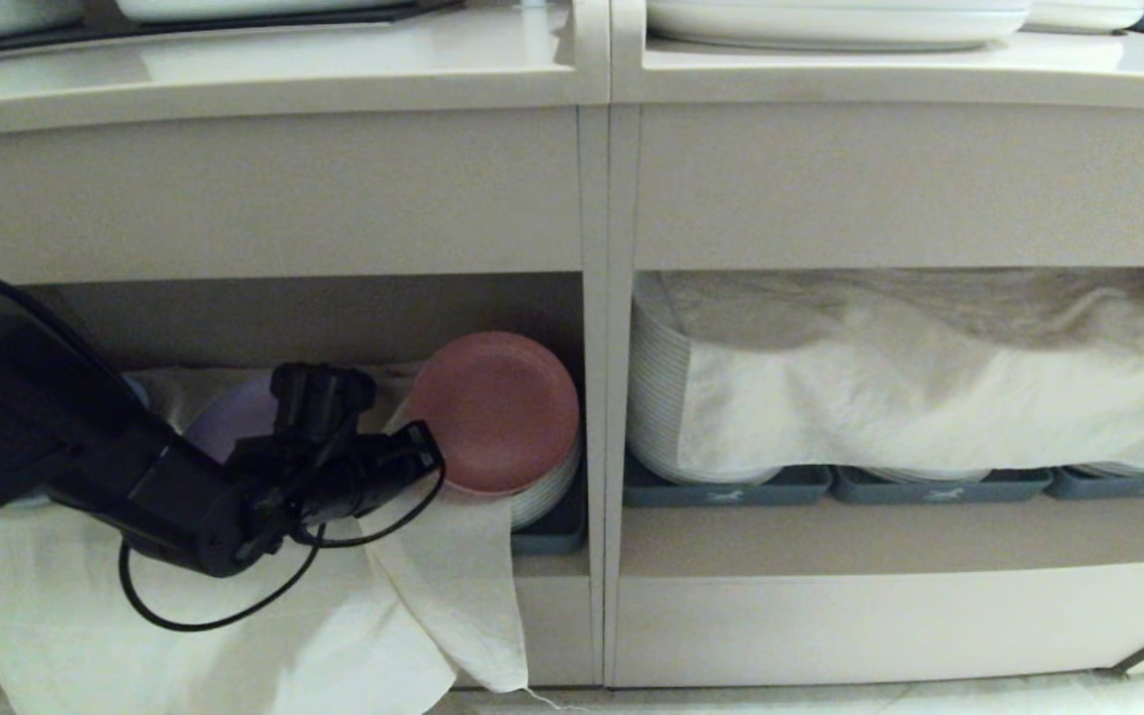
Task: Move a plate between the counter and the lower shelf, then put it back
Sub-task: Pick up the plate in the cupboard
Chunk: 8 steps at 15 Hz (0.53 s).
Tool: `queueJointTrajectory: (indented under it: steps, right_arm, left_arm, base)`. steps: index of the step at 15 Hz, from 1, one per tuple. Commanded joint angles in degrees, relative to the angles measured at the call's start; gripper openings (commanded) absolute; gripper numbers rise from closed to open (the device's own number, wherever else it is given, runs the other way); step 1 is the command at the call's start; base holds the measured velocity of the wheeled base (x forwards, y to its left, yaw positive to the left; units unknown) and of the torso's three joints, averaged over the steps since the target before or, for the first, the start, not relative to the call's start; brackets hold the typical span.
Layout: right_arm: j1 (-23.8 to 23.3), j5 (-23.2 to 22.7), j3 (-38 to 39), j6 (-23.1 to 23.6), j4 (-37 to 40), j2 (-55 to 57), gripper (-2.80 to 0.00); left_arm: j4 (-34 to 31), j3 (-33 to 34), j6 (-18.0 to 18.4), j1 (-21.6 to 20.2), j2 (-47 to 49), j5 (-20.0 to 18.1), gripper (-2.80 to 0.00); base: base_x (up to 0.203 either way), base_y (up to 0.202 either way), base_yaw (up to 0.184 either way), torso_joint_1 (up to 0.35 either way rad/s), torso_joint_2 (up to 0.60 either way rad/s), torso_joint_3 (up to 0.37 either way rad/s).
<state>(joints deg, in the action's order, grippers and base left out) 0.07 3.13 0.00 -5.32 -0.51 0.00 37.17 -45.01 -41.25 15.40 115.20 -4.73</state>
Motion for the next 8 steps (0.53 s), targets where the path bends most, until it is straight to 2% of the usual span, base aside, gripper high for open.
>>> queueJointTrajectory:
  steps: [1,8]
  right_arm:
    - [0.01,0.03,0.00,-0.05,-0.02,0.00,-2.80]
    - [0.01,0.03,0.00,-0.05,-0.02,0.00,-2.80]
  left_arm:
    - [0.10,1.09,-0.32,-0.28,-1.13,-0.10,-2.80]
    - [0.01,3.91,-0.41,-1.08,-3.71,-0.79,-2.80]
  base:
    - [0.000,0.000,0.000,0.000,0.00,0.000]
    - [0.000,0.000,0.000,0.000,0.00,0.000]
